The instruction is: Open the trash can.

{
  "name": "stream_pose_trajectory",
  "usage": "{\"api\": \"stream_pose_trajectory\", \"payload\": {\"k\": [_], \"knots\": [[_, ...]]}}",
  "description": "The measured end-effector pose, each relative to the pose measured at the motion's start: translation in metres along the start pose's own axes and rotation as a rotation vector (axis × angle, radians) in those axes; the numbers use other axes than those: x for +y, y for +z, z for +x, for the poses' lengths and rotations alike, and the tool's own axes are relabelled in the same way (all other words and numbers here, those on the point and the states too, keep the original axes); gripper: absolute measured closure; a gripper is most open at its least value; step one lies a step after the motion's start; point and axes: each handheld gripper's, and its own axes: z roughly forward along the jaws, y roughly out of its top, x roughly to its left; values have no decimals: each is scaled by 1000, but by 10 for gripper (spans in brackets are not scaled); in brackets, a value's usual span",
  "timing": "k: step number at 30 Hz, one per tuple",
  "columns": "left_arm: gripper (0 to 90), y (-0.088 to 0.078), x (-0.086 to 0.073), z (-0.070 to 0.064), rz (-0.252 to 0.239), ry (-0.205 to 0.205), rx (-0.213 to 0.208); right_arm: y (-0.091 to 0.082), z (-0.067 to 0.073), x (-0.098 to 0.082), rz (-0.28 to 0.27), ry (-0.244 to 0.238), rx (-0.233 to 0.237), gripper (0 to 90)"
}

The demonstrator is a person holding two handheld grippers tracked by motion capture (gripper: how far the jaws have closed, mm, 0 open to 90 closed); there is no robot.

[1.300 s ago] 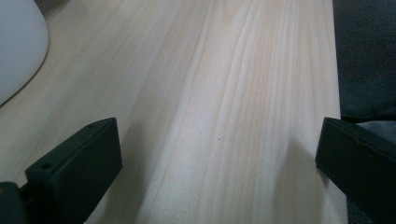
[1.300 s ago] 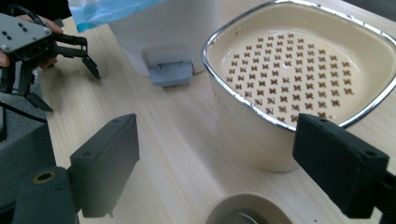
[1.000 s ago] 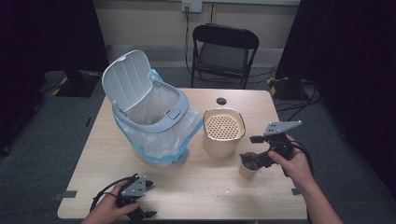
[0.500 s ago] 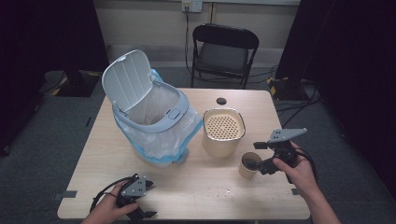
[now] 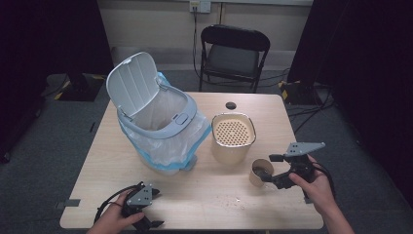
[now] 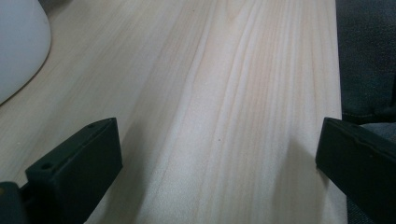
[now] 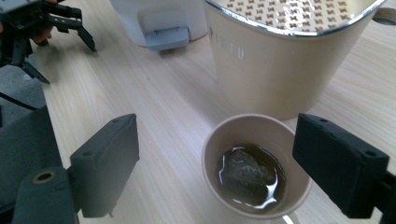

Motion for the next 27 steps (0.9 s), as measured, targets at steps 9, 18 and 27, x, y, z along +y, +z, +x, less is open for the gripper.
{"api": "stream_pose_trajectory", "payload": {"k": [9, 18, 27], "knots": [[0, 0, 0, 0, 0, -1, 0, 0, -6, -21, -7, 21, -13, 143], [0, 0, 0, 0, 0, 0, 0, 7, -6, -37, 11, 16, -40, 138], [0, 0, 0, 0, 0, -1, 0, 7, -9, -50, -5, 18, -44, 142]]}}
